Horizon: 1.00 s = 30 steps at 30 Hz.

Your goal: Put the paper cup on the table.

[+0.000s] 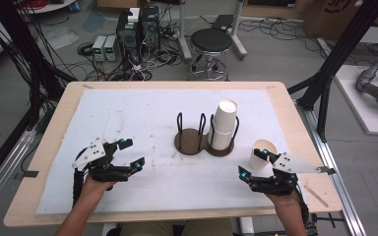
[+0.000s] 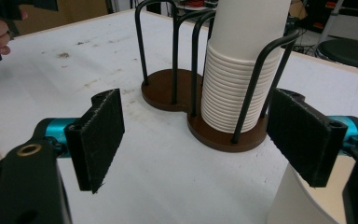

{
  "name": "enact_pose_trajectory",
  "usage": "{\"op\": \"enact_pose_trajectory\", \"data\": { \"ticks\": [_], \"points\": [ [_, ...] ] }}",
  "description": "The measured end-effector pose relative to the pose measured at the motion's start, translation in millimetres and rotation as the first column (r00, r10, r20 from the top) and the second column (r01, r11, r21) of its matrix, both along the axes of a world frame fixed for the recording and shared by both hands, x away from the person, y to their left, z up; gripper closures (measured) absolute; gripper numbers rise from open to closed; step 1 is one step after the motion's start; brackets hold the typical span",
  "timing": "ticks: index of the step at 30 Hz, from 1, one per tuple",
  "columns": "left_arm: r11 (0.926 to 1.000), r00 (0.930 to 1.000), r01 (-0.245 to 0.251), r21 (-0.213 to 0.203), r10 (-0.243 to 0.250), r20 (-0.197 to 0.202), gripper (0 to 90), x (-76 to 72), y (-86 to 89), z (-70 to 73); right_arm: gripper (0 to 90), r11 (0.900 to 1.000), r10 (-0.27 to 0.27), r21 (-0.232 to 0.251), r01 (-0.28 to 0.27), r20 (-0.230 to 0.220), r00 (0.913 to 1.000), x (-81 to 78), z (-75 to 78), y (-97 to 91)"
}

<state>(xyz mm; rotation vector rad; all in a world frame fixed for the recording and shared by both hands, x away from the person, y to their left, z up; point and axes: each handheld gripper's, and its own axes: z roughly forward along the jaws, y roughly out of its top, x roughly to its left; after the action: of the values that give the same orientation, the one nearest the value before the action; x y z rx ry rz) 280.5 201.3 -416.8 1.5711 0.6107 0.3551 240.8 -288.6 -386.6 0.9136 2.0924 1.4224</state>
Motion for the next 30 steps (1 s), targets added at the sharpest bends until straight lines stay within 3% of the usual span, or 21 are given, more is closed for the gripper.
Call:
{"op": "enact_pose_trajectory", "data": {
  "ticks": [18,30],
  "points": [
    [0.9999,0.9999,-0.004,0.011,0.004,0.012,16.2,-6.8,1.9,1.0,20.0,0.9985,0.014,-0.054,-0.013,0.012,0.9998,1.2,0.4,10.1],
    [0.9999,1.0000,-0.004,0.013,0.004,0.008,16.3,-7.0,-0.3,0.5,20.0,0.9986,0.015,-0.052,-0.014,0.010,0.9998,1.4,0.6,9.6]
  ]
}}
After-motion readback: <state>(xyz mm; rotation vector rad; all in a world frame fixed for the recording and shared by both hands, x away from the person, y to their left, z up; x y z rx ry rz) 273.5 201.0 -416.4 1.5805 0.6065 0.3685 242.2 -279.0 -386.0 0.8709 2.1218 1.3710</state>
